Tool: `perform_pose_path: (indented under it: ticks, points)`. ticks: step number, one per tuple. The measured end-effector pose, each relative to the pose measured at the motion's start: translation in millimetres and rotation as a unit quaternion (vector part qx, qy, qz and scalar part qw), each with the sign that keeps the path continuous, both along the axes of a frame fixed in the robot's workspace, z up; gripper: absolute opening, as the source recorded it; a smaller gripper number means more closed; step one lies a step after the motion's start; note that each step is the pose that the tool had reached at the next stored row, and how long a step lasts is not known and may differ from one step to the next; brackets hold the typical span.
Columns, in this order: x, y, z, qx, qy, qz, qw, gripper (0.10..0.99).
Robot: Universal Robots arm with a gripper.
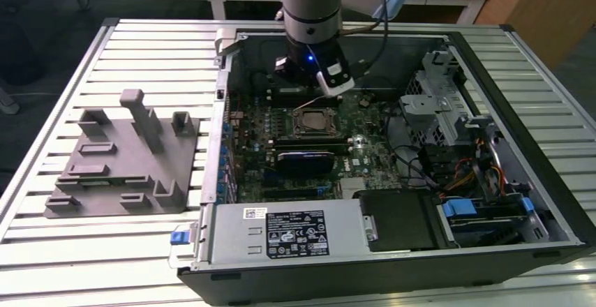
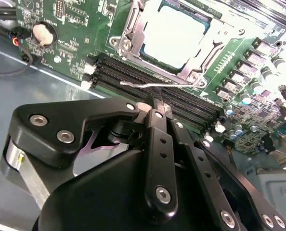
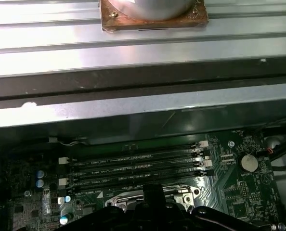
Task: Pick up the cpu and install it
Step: 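Install the first cpu locking lever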
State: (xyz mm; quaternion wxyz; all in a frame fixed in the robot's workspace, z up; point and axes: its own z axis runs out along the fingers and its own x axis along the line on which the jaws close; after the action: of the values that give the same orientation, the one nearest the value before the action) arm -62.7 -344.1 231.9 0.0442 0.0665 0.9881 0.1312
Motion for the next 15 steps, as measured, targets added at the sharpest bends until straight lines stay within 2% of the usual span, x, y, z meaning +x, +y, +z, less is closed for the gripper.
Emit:
perform_pose_path:
  ticks: [8,15]
  points:
    - [0.8,0.0,-8.1,-0.0106,0.0,-0.013,0.9999,0.106]
    - [3.9,1.0,-12.1,-0.0142,0.0001,-0.027,0.9995,0.106]
